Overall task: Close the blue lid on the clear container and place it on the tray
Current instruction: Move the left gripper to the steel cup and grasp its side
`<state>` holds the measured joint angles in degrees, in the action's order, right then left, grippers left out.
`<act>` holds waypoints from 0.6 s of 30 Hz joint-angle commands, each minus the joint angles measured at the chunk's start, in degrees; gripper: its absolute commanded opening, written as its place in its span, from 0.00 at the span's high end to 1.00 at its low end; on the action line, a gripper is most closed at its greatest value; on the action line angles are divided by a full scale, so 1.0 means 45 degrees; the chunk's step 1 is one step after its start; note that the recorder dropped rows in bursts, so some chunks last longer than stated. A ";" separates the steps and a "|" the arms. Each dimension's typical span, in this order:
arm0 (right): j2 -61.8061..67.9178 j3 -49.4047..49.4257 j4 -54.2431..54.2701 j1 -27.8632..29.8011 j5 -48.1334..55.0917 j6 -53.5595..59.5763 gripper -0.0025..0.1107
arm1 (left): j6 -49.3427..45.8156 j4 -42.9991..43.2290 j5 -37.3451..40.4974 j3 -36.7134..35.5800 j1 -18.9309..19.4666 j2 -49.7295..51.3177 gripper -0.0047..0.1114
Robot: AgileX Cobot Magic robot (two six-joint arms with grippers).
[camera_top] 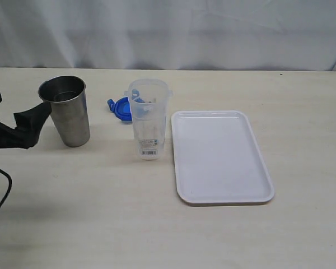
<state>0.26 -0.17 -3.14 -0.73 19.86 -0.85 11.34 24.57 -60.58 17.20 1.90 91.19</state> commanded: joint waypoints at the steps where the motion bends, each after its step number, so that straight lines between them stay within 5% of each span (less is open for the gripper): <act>1: -0.0058 0.0037 -0.0022 -0.0019 -0.0137 0.0096 0.94 | -0.0913 0.0070 -0.2085 0.0053 -0.0048 0.1704 0.14; 18: -0.0058 0.0037 -0.0022 -0.0019 -0.0137 0.0096 0.94 | -0.1250 0.1745 -0.2085 0.2081 -0.0048 0.4833 0.14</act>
<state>0.26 -0.17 -3.14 -0.73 19.86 -0.85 5.90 32.10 -69.04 25.51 1.90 111.98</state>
